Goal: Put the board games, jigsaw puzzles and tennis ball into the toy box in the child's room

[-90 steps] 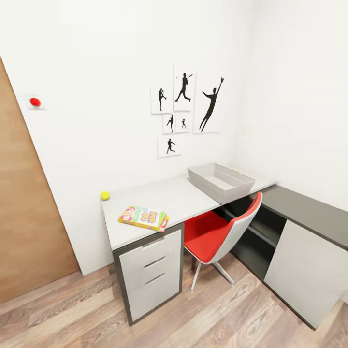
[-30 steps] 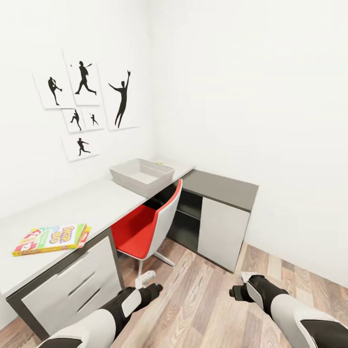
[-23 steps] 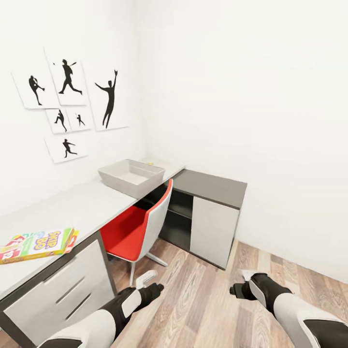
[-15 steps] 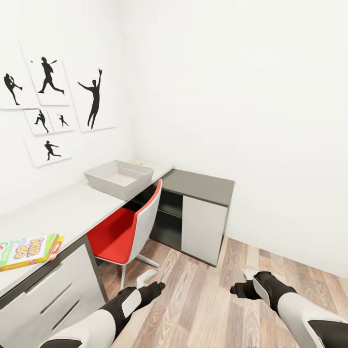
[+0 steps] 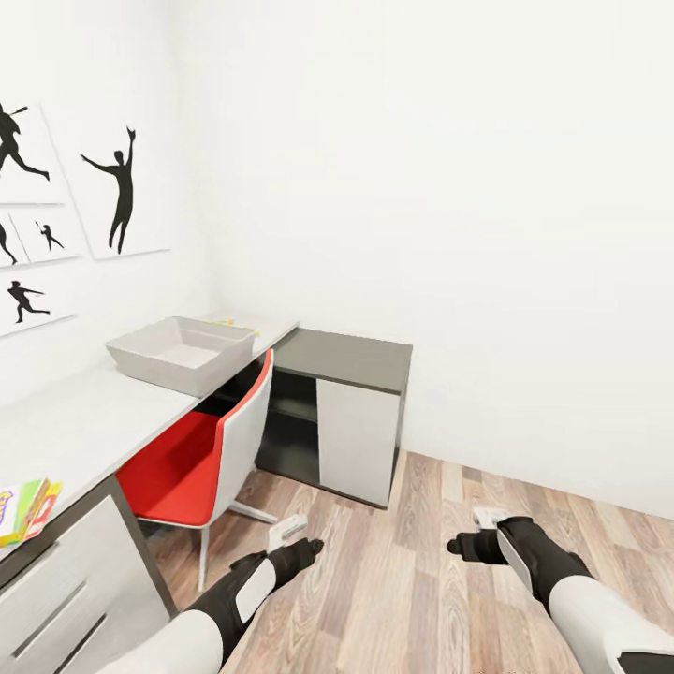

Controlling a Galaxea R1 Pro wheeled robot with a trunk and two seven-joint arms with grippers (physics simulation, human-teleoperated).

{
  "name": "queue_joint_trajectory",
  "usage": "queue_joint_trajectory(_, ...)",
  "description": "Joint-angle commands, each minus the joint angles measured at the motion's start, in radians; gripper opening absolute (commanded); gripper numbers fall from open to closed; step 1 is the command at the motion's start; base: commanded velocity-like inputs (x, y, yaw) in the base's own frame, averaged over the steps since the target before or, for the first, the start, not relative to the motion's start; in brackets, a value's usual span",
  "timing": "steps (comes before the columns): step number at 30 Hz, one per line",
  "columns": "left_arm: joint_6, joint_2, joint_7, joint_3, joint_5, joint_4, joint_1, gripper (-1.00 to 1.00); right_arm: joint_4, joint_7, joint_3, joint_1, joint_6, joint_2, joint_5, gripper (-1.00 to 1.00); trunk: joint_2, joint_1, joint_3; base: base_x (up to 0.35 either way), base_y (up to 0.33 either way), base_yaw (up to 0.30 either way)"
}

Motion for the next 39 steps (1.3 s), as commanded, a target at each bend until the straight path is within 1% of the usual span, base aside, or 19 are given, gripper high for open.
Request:
queue_joint_trajectory(1, 0.005, 0.000, 0.008, -0.013, 0.005, -0.032, 0.008, 1.00, -0.041, 0.004, 0.000, 0.015, 0.027, -0.002, 0.000, 1.00, -0.001, 0.000, -0.001, 0.000, 0.000, -0.278)
queue_joint_trajectory(5, 0.011, 0.000, 0.034, -0.029, 0.008, -0.095, 0.021, 1.00, -0.127, 0.006, -0.001, 0.050, 0.080, -0.004, -0.001, 1.00, -0.001, 0.000, -0.001, 0.000, 0.000, -0.278)
queue_joint_trajectory(7, 0.025, 0.000, 0.073, -0.041, 0.010, -0.154, 0.029, 1.00, -0.232, 0.008, -0.002, 0.093, 0.136, -0.007, 0.000, 1.00, -0.001, 0.000, -0.001, 0.000, 0.000, -0.278)
queue_joint_trajectory(8, 0.025, 0.000, 0.073, -0.041, 0.010, -0.154, 0.029, 1.00, -0.232, 0.008, -0.002, 0.093, 0.136, -0.007, 0.000, 1.00, -0.001, 0.000, -0.001, 0.000, 0.000, -0.278)
queue_joint_trajectory(10, 0.047, 0.000, 0.107, -0.053, 0.011, -0.209, 0.034, 1.00, -0.347, 0.008, -0.004, 0.142, 0.186, -0.014, 0.000, 1.00, -0.001, 0.000, -0.001, 0.000, 0.000, -0.278)
queue_joint_trajectory(13, 0.057, 0.000, 0.120, -0.060, 0.012, -0.234, 0.036, 1.00, -0.402, 0.008, -0.004, 0.166, 0.206, -0.019, 0.000, 1.00, -0.001, 0.000, -0.001, 0.000, 0.000, -0.278)
queue_joint_trajectory(15, 0.072, 0.000, 0.138, -0.079, 0.022, -0.276, 0.043, 1.00, -0.494, 0.006, -0.010, 0.206, 0.237, -0.024, 0.000, 1.00, -0.001, 0.000, -0.001, 0.000, 0.000, -0.278)
queue_joint_trajectory(16, 0.072, 0.000, 0.138, -0.079, 0.022, -0.276, 0.043, 1.00, -0.494, 0.006, -0.010, 0.206, 0.237, -0.024, 0.000, 1.00, -0.001, 0.000, -0.001, 0.000, 0.000, -0.278)
queue_joint_trajectory(18, 0.081, 0.000, 0.149, -0.111, 0.048, -0.306, 0.059, 1.00, -0.555, 0.004, -0.027, 0.234, 0.255, -0.025, 0.000, 1.00, -0.001, 0.000, -0.001, 0.000, 0.000, -0.278)
queue_joint_trajectory(19, 0.081, 0.000, 0.149, -0.111, 0.048, -0.306, 0.059, 1.00, -0.555, 0.004, -0.027, 0.234, 0.255, -0.025, 0.000, 1.00, -0.001, 0.000, -0.001, 0.000, 0.000, -0.278)
queue_joint_trajectory(21, 0.084, 0.000, 0.152, -0.133, 0.066, -0.318, 0.070, 1.00, -0.577, 0.003, -0.038, 0.243, 0.262, -0.024, 0.000, 1.00, -0.001, 0.000, -0.001, 0.000, 0.000, -0.278)
queue_joint_trajectory(22, 0.087, 0.000, 0.156, -0.160, 0.086, -0.331, 0.082, 1.00, -0.593, 0.002, -0.051, 0.251, 0.266, -0.024, 0.001, 1.00, -0.001, 0.000, -0.001, 0.000, 0.000, -0.278)
queue_joint_trajectory(23, 0.087, 0.000, 0.156, -0.160, 0.086, -0.331, 0.082, 1.00, -0.593, 0.002, -0.051, 0.251, 0.266, -0.024, 0.001, 1.00, -0.001, 0.000, -0.001, 0.000, 0.000, -0.278)
queue_joint_trajectory(26, 0.095, 0.000, 0.165, -0.243, 0.146, -0.383, 0.107, 1.00, -0.614, 0.000, -0.083, 0.264, 0.275, -0.023, 0.002, 1.00, -0.001, 0.000, -0.002, 0.000, 0.000, -0.278)
queue_joint_trajectory(27, 0.095, 0.000, 0.165, -0.243, 0.146, -0.383, 0.107, 1.00, -0.614, 0.000, -0.083, 0.264, 0.275, -0.023, 0.002, 1.00, -0.001, 0.000, -0.002, 0.000, 0.000, -0.277)
queue_joint_trajectory(28, 0.097, 0.000, 0.167, -0.268, 0.164, -0.400, 0.113, 1.00, -0.613, -0.001, -0.090, 0.265, 0.276, -0.023, 0.003, 1.00, -0.001, 0.000, -0.002, 0.000, 0.000, -0.276)
queue_joint_trajectory(29, 0.097, 0.000, 0.167, -0.268, 0.164, -0.400, 0.113, 1.00, -0.613, -0.001, -0.090, 0.265, 0.276, -0.023, 0.003, 1.00, -0.001, 0.000, -0.002, 0.000, 0.000, -0.276)
queue_joint_trajectory(33, 0.102, 0.002, 0.172, -0.322, 0.208, -0.437, 0.124, 1.00, -0.586, -0.002, -0.105, 0.265, 0.278, -0.024, 0.002, 1.00, -0.001, 0.000, -0.003, 0.000, 0.000, -0.274)
queue_joint_trajectory(39, 0.104, 0.006, 0.175, -0.348, 0.233, -0.456, 0.131, 1.00, -0.550, -0.002, -0.112, 0.251, 0.279, -0.026, 0.000, 1.00, -0.001, 0.000, -0.006, 0.000, 0.000, -0.270)
